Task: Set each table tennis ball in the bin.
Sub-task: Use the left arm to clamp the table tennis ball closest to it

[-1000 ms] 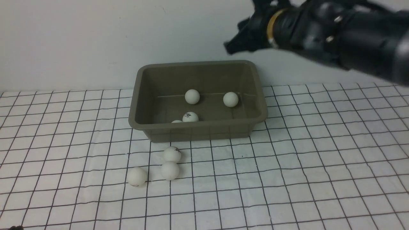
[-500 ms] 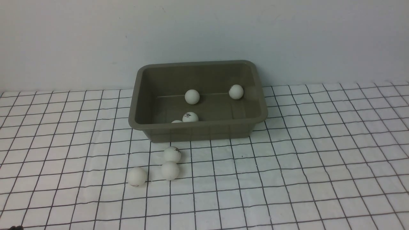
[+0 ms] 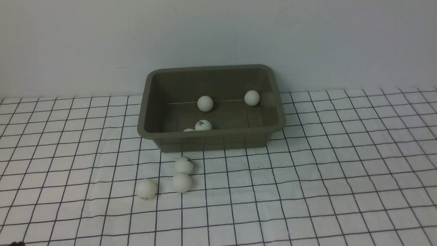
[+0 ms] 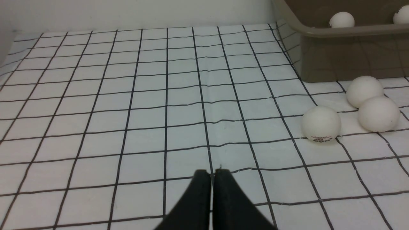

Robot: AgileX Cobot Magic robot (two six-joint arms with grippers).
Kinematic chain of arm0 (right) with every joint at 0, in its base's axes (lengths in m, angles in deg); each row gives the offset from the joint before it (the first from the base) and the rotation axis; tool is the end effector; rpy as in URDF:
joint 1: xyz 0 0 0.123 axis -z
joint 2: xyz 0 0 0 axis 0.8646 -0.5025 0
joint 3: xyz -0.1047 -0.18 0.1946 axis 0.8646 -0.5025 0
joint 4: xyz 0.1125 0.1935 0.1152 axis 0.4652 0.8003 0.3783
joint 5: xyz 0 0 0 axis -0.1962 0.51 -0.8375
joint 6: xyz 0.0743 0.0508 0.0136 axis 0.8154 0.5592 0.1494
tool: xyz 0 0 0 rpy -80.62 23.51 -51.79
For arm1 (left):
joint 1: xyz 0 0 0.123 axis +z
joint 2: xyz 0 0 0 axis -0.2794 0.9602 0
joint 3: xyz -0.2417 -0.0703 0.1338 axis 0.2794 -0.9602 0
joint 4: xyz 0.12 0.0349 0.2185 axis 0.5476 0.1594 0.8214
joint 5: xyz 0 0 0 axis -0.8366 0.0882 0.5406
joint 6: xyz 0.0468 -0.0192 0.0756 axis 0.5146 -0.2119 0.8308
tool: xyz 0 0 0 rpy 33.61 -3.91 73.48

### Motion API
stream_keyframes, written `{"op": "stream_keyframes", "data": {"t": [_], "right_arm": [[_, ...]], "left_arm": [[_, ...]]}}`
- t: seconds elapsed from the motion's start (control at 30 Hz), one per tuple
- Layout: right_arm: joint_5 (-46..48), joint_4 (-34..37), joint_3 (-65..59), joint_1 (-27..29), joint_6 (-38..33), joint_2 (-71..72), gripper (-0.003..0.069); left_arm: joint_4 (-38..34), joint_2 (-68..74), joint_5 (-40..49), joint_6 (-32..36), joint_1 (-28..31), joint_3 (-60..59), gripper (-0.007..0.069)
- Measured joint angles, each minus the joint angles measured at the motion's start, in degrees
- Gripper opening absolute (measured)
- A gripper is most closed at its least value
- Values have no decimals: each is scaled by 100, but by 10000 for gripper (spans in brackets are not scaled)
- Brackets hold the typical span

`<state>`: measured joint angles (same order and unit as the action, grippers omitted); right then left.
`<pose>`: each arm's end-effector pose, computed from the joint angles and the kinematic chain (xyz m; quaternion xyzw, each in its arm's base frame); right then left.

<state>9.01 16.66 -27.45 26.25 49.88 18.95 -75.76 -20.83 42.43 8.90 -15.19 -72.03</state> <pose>0.0705 -0.0022 0.3020 -0.0838 0.7701 0.0020 0.6324 0.0528 -0.0015 0.1716 -0.0119 0.8030 -0.0148 0.5957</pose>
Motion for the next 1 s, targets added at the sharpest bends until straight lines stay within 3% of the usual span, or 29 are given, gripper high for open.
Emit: {"op": "stream_keyframes", "data": {"t": [0.1, 0.77, 0.87, 1.0], "right_arm": [[234, 445, -281, 0, -373, 79, -16], [184, 465, -330, 0, -438, 79, -18], [189, 465, -339, 0, -438, 79, -18], [199, 470, -339, 0, -445, 79, -18]], "left_arm": [[0, 0, 0, 0, 0, 0, -4], [-27, 0, 0, -8, 0, 0, -4], [-569, 0, 0, -277, 0, 0, -4], [-1961, 0, 0, -803, 0, 0, -4]]}}
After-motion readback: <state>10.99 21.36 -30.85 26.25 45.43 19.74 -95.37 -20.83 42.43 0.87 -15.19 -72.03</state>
